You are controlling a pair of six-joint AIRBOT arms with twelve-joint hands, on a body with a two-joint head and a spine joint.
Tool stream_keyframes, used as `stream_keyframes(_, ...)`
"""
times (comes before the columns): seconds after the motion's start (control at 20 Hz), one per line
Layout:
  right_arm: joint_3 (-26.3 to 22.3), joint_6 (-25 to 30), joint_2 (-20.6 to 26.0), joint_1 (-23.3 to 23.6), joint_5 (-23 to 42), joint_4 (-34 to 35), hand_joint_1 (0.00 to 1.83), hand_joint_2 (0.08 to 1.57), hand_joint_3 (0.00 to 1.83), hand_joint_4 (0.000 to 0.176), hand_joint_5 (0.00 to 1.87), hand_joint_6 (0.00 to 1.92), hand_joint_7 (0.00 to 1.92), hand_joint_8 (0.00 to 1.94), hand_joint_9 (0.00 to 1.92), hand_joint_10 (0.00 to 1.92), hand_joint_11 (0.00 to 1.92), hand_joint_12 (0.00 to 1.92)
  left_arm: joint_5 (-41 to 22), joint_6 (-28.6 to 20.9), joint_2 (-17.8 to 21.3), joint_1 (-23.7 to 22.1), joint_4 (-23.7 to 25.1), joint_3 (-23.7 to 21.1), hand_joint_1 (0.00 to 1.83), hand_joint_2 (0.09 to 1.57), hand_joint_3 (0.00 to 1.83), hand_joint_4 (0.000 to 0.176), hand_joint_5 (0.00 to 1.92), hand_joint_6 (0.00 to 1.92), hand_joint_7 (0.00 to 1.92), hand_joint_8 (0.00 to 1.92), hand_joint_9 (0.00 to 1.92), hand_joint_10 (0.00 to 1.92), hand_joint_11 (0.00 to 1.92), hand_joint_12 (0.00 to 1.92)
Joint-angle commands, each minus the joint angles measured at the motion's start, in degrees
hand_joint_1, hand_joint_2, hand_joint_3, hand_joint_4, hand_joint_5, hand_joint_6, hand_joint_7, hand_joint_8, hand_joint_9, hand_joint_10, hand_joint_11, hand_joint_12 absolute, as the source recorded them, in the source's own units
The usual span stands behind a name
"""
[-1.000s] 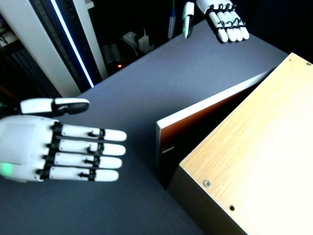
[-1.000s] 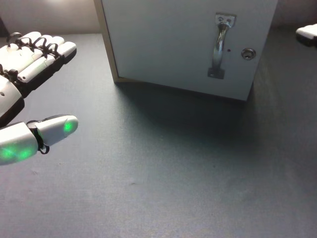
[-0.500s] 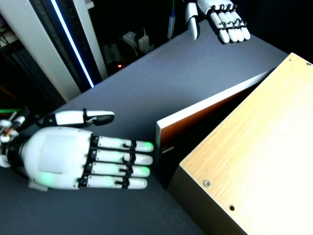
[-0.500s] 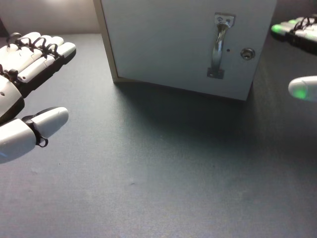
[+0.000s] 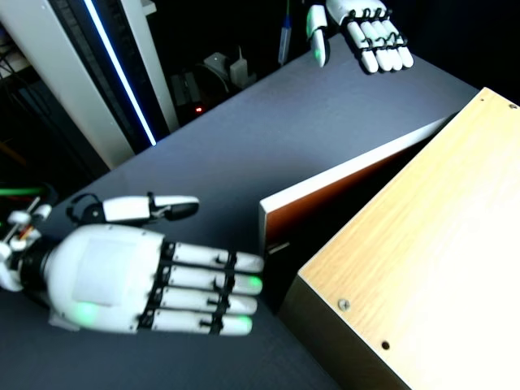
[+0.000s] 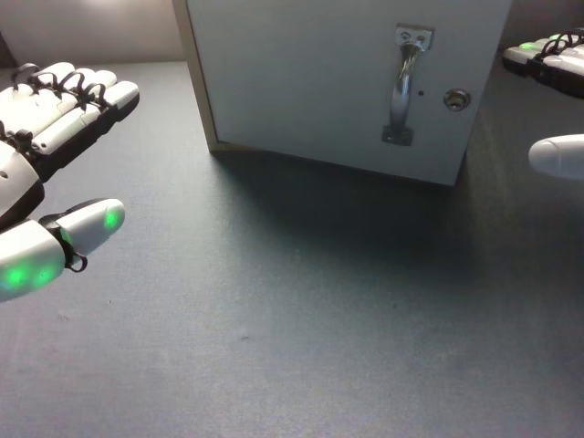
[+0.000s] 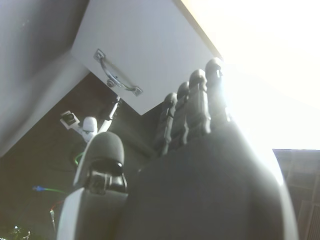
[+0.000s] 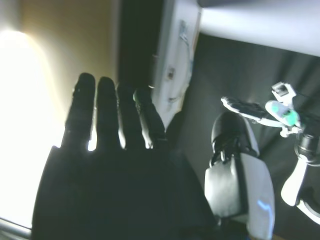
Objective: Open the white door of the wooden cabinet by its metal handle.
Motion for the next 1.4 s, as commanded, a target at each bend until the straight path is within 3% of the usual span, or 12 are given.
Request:
stream_keyframes(0.0, 0.41, 0.29, 0.08, 0.72, 5.63, 1.65, 0.0, 1.21, 0.01, 0.0, 0.0, 0.0, 0.0, 0.0, 0.0, 0.0, 0.0, 0.0, -7.24, -0.28, -0.05, -0.26, -0.35, 0.33, 0.0, 1.55, 0.02, 0.0, 0.0, 0.0, 0.0, 0.0, 0.0, 0.0, 0.0, 0.0)
stream_keyframes(0.4, 0.62, 0.23, -0.26, 1.72, 5.49, 1.0, 0.0, 1.2, 0.0, 0.0, 0.0, 0.0, 0.0, 0.0, 0.0, 0.0, 0.0, 0.0, -7.11, -0.67, -0.26, -0.1, -0.21, 0.49, 0.0, 1.53, 0.01, 0.0, 0.0, 0.0, 0.0, 0.0, 0.0, 0.0, 0.0, 0.0)
stream_keyframes(1.0, -2.9, 0.23, 1.13, 1.72, 10.65, 0.35, 0.0, 1.17, 0.0, 0.0, 0.0, 0.0, 0.0, 0.0, 0.0, 0.0, 0.0, 0.0, -8.51, -1.67, -0.21, 1.35, -0.53, 0.24, 0.0, 1.53, 0.0, 0.0, 0.0, 0.0, 0.0, 0.0, 0.0, 0.0, 0.0, 0.0)
stream_keyframes(1.2, -4.38, 0.23, 2.3, 1.7, 12.22, 0.38, 0.03, 1.29, 0.01, 0.0, 0.0, 0.0, 0.0, 0.0, 0.0, 0.0, 0.0, 0.0, -8.64, -1.8, -0.08, 1.79, -0.77, 0.16, 0.0, 1.53, 0.0, 0.0, 0.0, 0.0, 0.0, 0.0, 0.0, 0.0, 0.0, 0.0)
stream_keyframes(1.35, -5.62, 0.23, 2.84, 1.46, 13.49, 0.36, 0.0, 1.28, 0.0, 0.0, 0.0, 0.0, 0.0, 0.0, 0.0, 0.0, 0.0, 0.0, -8.81, -1.8, -0.08, 1.87, -0.83, 0.09, 0.0, 1.53, 0.0, 0.0, 0.0, 0.0, 0.0, 0.0, 0.0, 0.0, 0.0, 0.0)
